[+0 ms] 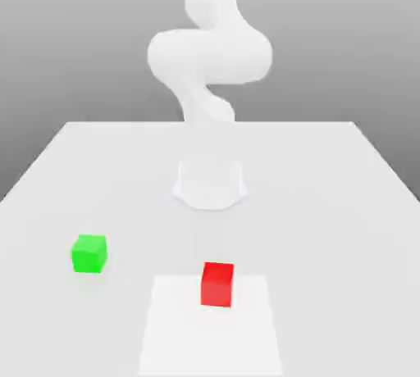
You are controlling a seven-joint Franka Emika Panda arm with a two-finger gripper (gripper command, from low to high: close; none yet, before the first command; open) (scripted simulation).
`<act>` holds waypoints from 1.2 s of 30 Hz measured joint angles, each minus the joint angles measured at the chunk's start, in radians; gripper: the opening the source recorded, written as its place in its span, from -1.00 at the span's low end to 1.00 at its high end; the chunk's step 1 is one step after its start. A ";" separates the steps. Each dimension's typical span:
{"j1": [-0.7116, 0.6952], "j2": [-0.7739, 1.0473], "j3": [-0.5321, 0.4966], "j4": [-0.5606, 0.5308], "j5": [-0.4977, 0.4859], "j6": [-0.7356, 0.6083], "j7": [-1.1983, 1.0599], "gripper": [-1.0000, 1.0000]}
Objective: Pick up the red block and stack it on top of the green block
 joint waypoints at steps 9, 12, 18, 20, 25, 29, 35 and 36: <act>-0.013 0.299 0.030 -0.250 0.004 0.213 0.060 0.00; -0.016 0.404 0.039 -0.336 0.006 0.287 0.081 0.00; -0.017 0.668 0.050 -0.502 0.006 0.474 0.126 0.00; -0.016 0.751 0.046 -0.505 -0.007 0.541 0.139 0.00; 0.009 0.925 0.014 -0.486 -0.040 0.690 0.164 -1.00; 0.009 0.925 0.014 -0.486 -0.042 0.690 0.165 -1.00; -0.004 0.840 0.031 -0.498 -0.028 0.617 0.156 -1.00; -0.005 0.806 0.034 -0.503 -0.019 0.587 0.149 -1.00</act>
